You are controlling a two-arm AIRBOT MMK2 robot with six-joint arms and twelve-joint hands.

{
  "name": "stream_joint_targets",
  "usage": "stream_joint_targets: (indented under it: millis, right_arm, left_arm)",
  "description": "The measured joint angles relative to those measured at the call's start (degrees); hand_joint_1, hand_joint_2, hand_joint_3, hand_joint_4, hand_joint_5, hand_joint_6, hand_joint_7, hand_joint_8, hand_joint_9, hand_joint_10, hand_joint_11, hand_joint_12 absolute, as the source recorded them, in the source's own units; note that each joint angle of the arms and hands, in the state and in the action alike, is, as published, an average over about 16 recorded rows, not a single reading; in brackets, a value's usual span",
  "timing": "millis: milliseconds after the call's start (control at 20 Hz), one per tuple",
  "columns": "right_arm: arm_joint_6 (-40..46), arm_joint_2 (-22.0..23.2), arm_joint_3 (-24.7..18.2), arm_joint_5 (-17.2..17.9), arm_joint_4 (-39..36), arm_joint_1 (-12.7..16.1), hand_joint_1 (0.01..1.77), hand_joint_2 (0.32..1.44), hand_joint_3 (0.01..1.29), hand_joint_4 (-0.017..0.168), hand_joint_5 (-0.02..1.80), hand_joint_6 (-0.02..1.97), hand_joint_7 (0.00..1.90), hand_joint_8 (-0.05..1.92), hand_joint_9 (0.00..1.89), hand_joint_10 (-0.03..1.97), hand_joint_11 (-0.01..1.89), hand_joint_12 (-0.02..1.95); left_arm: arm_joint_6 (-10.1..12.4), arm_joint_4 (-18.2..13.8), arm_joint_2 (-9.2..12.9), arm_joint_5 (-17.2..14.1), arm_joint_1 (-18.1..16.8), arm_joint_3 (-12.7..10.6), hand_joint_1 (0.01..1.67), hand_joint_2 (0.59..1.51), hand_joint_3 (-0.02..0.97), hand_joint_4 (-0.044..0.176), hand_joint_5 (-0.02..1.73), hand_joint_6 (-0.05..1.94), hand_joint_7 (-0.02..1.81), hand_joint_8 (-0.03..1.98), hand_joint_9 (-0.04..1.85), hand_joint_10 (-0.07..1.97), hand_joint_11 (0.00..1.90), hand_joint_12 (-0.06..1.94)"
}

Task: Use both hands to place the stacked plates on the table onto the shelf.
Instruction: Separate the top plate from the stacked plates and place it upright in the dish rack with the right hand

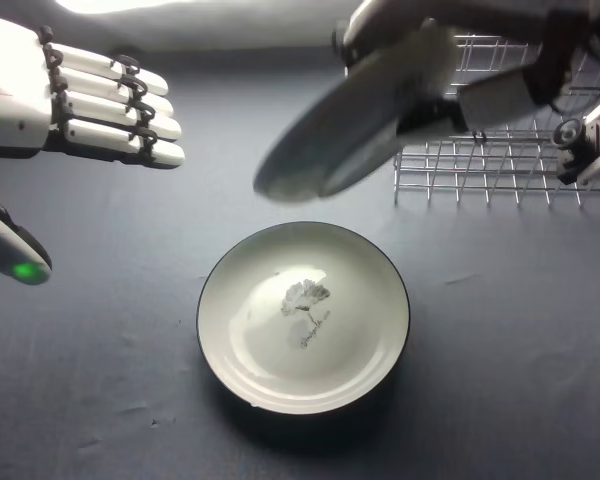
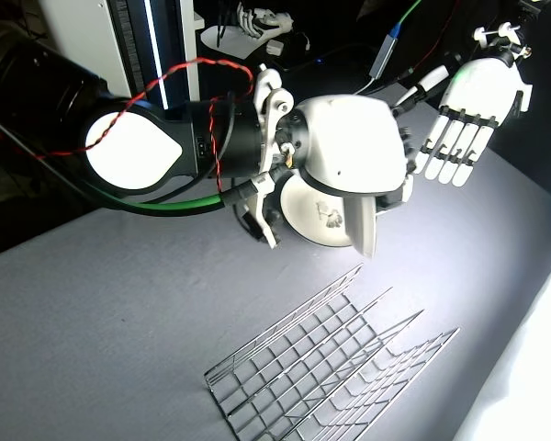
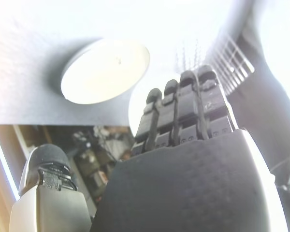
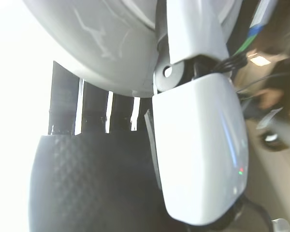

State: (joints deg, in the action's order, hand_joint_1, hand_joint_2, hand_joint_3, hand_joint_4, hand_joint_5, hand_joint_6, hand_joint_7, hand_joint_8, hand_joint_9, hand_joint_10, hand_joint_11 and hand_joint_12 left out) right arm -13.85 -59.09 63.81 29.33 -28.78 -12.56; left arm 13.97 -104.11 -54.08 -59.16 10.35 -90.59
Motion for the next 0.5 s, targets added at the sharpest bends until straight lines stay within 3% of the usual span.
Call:
stream_joint_targets:
  millis: [500]
  right_arm:
    - [0.0, -0.3, -0.2, -8.2, 19.0, 5.5, 1.38, 0.95, 0.01, -0.005, 0.92, 1.01, 1.07, 0.82, 0.98, 1.08, 0.86, 1.28]
  left_arm:
    - [0.0, -0.2, 1.3, 0.1, -0.1, -0.8, 0.01, 1.010, 0.020, 0.002, 0.02, 0.01, 0.02, 0.01, 0.02, 0.01, 0.01, 0.01]
